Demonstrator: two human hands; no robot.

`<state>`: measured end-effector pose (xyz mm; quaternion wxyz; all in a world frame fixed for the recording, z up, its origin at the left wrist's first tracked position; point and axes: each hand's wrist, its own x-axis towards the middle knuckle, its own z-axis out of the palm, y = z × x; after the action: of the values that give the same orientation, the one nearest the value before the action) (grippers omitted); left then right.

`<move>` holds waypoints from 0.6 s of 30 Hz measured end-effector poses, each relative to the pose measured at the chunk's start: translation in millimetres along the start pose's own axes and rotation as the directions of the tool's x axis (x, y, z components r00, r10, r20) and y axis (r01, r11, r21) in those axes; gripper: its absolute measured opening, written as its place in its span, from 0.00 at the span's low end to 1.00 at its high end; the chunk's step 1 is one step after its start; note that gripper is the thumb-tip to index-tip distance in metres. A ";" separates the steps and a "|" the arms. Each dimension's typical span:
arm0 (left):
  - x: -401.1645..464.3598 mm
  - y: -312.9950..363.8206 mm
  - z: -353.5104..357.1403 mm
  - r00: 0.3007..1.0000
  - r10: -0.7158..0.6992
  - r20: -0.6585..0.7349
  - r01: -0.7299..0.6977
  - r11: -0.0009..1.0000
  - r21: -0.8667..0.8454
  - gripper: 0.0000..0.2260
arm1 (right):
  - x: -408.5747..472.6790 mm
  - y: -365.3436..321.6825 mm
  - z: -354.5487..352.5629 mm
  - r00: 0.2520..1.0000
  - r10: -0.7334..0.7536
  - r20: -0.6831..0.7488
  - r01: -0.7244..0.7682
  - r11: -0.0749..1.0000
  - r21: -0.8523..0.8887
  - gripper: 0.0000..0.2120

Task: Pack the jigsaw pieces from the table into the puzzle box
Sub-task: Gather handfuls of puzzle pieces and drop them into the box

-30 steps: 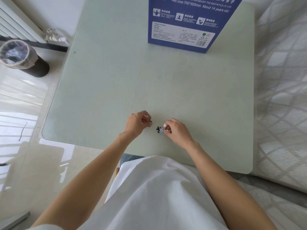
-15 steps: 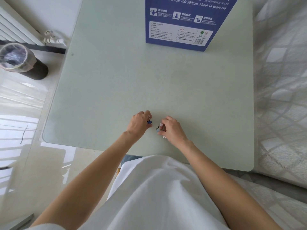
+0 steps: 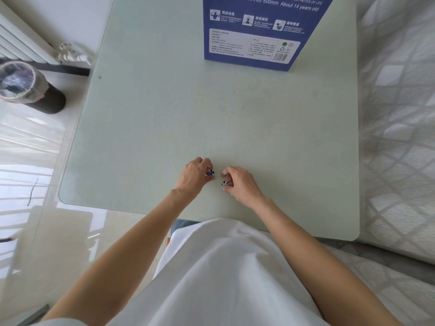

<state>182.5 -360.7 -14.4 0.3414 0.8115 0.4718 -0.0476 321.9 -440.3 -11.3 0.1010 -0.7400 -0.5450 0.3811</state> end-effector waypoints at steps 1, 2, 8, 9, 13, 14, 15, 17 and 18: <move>-1.3 -0.8 1.2 1.000 0.002 -0.007 -0.002 1.000 -0.001 0.13 | -1.0 0.9 -0.2 1.000 -0.002 0.001 0.002 1.000 -0.006 0.11; -2.5 -1.3 1.7 1.000 0.003 -0.012 -0.003 1.000 0.001 0.13 | -2.0 1.6 -0.6 1.000 -0.005 0.004 0.005 1.000 -0.011 0.10; -0.6 -2.3 2.7 1.000 0.014 -0.006 -0.014 1.000 -0.006 0.13 | -4.2 4.1 1.3 0.999 -0.023 -0.025 0.024 0.999 0.028 0.06; 0.9 -3.0 2.3 1.000 0.013 0.004 -0.013 1.000 -0.013 0.13 | -4.5 4.4 1.4 0.999 -0.028 -0.027 0.029 0.999 0.030 0.06; 5.2 -5.2 -1.4 0.998 0.031 0.049 -0.030 0.999 -0.017 0.12 | -5.2 4.3 2.1 0.998 -0.041 -0.054 0.043 0.998 0.045 0.05; 5.4 -5.6 -1.6 0.998 0.037 0.051 -0.037 0.999 -0.013 0.12 | -4.8 3.8 2.0 0.997 -0.043 -0.064 0.046 0.997 0.054 0.04; 5.1 -6.4 -1.2 0.998 0.045 0.048 -0.045 0.999 -0.007 0.12 | -4.4 3.0 1.6 0.996 -0.045 -0.072 0.050 0.997 0.064 0.04; 2.8 -6.9 0.5 0.997 0.075 0.032 -0.075 0.997 0.018 0.11 | -3.2 1.2 0.9 0.995 -0.054 -0.087 0.062 0.994 0.088 0.03; 1.0 -7.0 1.6 0.996 0.092 0.015 -0.092 0.995 0.027 0.10 | -2.8 0.4 0.9 0.994 -0.056 -0.097 0.066 0.992 0.105 0.03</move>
<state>177.9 -358.7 -19.6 0.3352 0.8367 0.4308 -0.0441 321.3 -443.1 -10.9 0.1783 -0.7335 -0.5406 0.3715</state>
